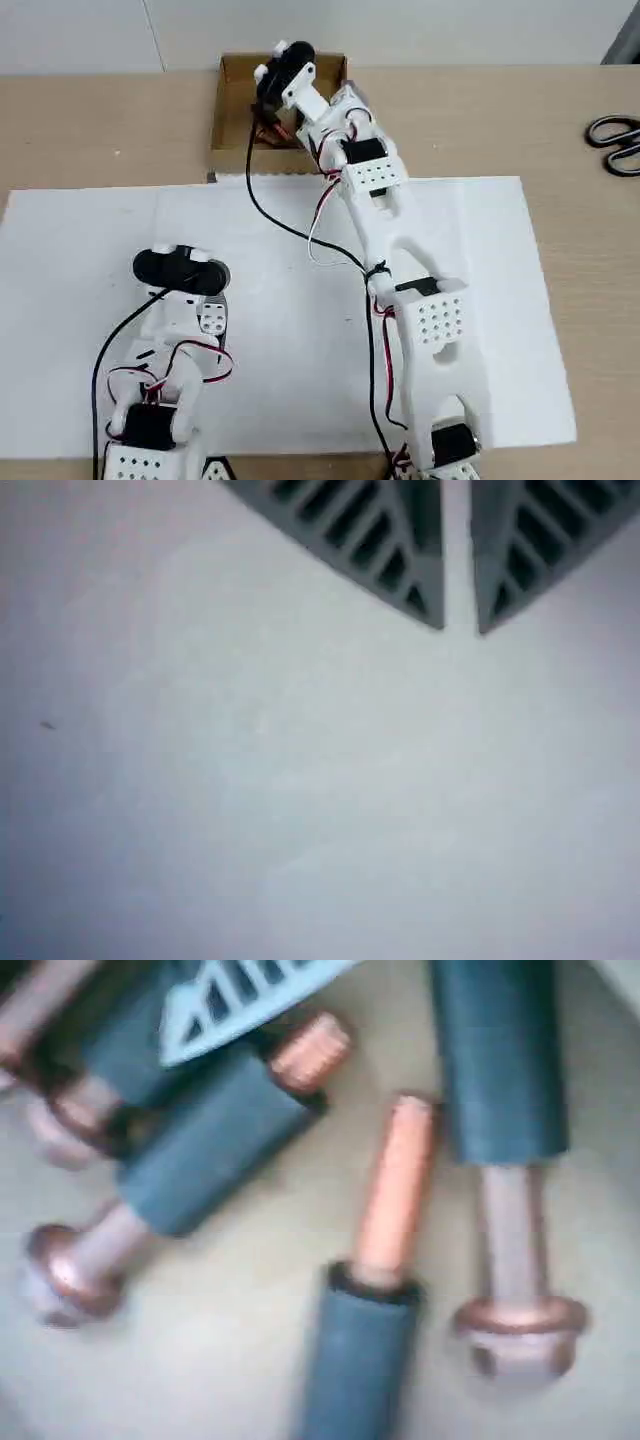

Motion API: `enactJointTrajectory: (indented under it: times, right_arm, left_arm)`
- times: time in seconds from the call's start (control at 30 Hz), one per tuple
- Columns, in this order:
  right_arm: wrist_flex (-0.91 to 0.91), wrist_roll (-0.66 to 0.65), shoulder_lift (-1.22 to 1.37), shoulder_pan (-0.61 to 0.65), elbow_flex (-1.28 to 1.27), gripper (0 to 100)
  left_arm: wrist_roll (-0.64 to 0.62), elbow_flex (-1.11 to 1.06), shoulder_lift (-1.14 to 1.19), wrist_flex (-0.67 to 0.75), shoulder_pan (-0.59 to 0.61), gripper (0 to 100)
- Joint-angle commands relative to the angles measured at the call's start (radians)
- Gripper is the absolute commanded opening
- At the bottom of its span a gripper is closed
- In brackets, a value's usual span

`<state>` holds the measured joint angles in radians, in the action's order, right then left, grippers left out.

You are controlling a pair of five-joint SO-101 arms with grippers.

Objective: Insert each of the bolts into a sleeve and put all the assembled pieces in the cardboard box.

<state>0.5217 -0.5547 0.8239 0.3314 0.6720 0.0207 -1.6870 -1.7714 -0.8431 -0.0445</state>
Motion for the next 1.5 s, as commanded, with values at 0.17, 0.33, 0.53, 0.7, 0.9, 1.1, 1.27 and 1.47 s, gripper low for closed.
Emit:
enactJointTrajectory:
  times: [0.17,0.33,0.53,0.7,0.9,1.1,1.27,1.47]
  right_arm:
    - [0.105,0.008,-0.182,-0.062,0.052,20.1]
    - [0.240,0.074,-0.318,-0.047,0.052,2.4]
    - [0.407,0.078,-0.424,-0.051,0.052,0.4]
    - [0.613,0.189,-0.545,-0.053,0.052,0.3]
    - [0.842,0.410,-0.645,-0.093,0.051,0.3]
    - [1.098,0.580,-0.723,-0.182,0.048,0.6]
    - [1.171,0.618,-0.779,-0.232,-0.044,0.9]
    - [1.129,0.620,-1.055,-0.237,-0.345,1.0]
  left_arm:
    - [0.003,0.007,-0.009,-0.008,-0.006,1]
    - [0.003,0.007,-0.009,-0.008,-0.006,1]
    - [0.003,0.007,-0.009,-0.008,-0.006,1]
    - [0.003,0.007,-0.009,-0.008,-0.006,1]
    - [0.003,0.007,-0.009,-0.008,-0.006,1]
    - [0.003,0.007,-0.009,-0.008,-0.006,1]
    - [0.003,0.007,-0.009,-0.008,-0.006,1]
    - [0.003,0.007,-0.009,-0.008,-0.006,1]
